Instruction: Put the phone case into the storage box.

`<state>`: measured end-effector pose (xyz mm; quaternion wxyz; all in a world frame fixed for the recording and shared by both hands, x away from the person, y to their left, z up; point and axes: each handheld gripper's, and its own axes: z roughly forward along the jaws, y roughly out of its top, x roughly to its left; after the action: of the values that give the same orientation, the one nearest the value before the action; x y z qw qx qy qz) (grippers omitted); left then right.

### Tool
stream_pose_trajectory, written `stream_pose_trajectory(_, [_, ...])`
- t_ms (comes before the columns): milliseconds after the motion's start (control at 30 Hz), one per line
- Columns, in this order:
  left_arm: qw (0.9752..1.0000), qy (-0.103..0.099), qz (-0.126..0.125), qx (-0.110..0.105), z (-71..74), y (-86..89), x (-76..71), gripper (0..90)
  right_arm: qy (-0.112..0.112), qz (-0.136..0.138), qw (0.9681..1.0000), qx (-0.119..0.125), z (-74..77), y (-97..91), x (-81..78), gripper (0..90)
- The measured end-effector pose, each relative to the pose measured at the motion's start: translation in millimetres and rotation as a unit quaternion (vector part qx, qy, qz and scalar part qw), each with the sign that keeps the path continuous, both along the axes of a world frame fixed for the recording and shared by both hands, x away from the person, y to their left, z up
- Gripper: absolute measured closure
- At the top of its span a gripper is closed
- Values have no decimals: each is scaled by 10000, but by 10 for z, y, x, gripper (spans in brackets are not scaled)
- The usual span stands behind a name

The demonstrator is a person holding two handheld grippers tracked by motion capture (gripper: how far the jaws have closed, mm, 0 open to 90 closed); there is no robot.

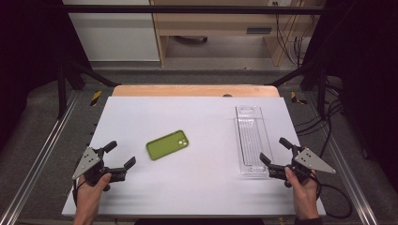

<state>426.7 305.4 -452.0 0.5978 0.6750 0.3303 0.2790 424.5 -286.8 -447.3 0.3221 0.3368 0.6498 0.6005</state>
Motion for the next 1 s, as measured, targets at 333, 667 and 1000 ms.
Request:
stream_pose_trajectory(333, [9987,329,-136,372,14,-321,92,24,-75,-55,9999,-49,8,-8,-15,59])
stream_pose_trajectory(667, [9882,915,-518,1110,83,-830,400,27,-88,-87,9998,-130,14,-6,-30,57])
stream_pose_trajectory(1000, [9788,1248,-612,1505,73,-1123,639,29,-100,-108,9998,-143,13,1,-32,56])
